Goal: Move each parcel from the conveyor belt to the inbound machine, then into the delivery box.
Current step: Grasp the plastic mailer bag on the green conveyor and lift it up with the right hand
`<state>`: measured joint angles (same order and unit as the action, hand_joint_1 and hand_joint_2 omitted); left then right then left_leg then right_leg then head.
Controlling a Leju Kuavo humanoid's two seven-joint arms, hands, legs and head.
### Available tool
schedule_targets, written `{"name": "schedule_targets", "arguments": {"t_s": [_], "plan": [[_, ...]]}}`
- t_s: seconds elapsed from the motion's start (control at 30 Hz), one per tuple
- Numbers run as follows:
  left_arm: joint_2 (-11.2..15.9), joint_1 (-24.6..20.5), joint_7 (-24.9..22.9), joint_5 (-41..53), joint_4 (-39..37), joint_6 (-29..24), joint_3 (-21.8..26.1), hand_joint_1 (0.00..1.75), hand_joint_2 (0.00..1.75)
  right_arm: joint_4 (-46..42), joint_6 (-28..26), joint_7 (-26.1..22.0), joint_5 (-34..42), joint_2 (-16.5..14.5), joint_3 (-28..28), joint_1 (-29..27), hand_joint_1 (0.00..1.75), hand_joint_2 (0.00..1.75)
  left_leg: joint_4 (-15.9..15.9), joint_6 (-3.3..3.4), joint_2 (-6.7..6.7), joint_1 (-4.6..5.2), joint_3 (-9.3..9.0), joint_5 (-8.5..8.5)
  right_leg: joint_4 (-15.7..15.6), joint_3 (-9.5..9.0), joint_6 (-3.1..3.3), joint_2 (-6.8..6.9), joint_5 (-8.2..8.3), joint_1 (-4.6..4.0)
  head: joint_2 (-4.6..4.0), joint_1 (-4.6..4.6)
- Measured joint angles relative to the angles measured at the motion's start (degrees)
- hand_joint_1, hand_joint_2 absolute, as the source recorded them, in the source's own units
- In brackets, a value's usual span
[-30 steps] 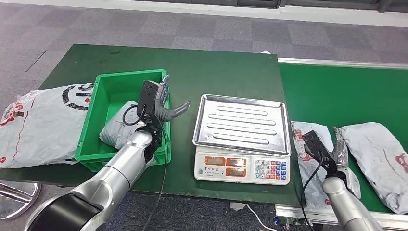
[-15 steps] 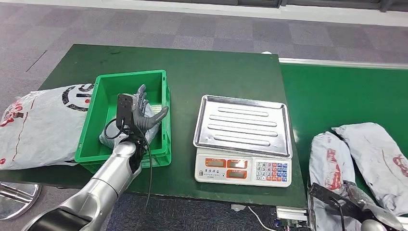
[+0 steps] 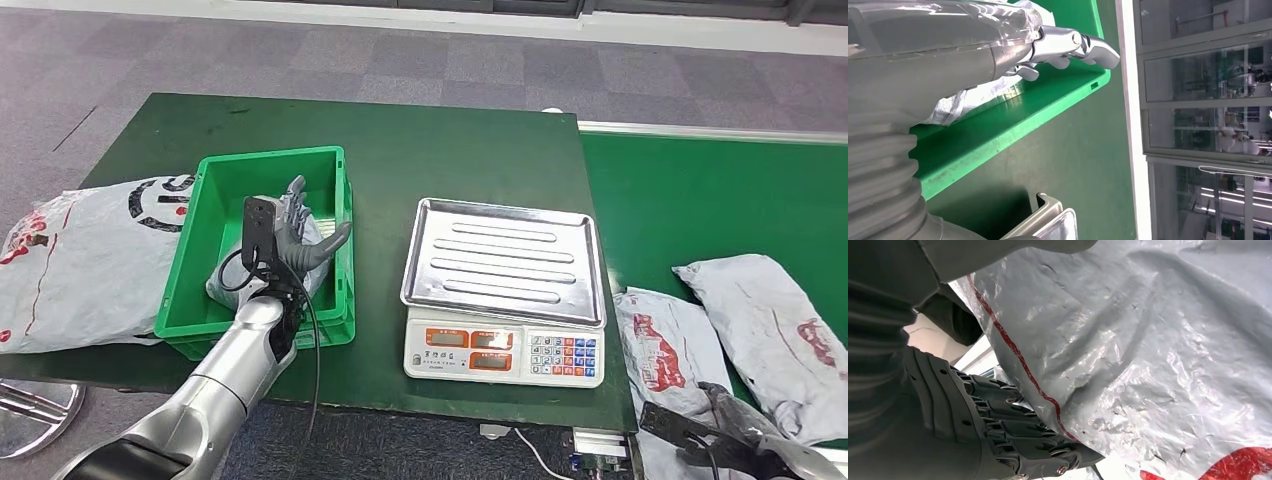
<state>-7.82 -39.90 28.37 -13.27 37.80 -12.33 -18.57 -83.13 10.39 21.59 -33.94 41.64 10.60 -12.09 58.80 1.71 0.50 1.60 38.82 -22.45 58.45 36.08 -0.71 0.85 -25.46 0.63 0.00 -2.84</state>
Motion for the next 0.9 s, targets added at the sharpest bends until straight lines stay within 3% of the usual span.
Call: {"name": "schedule_targets", "arguments": {"t_s": [0.07, 0.2, 0.9], "plan": [[0.0, 0.0, 0.0, 0.0, 0.0, 0.0, 0.0, 0.00, 1.75, -0.2, 0.0, 0.0, 0.0, 0.1, 0.0, -0.1, 0.00, 1.75, 0.0, 0.00, 0.00, 0.00, 0.00, 0.00, 0.0, 0.00, 0.00, 0.00, 0.00, 0.00, 0.00, 0.00], [0.0, 0.1, 0.0, 0.0, 0.2, 0.0, 0.0, 0.00, 1.75, -0.5, 0.1, 0.0, 0.0, 0.1, 0.0, -0.2, 1.75, 1.75, 0.0, 0.00, 0.00, 0.00, 0.00, 0.00, 0.0, -0.01, 0.00, 0.00, 0.00, 0.00, 0.00, 0.00], [0.0, 1.0, -1.6, -0.1, 1.9, 0.1, 0.8, 0.00, 1.75, -0.7, 3.1, -2.1, -0.3, 0.0, 0.0, 1.3, 1.75, 1.75, 0.0, 0.00, -0.04, 0.00, -0.04, 0.00, 0.0, -0.03, 0.01, -0.01, 0.01, 0.00, 0.00, 0.00]]}}
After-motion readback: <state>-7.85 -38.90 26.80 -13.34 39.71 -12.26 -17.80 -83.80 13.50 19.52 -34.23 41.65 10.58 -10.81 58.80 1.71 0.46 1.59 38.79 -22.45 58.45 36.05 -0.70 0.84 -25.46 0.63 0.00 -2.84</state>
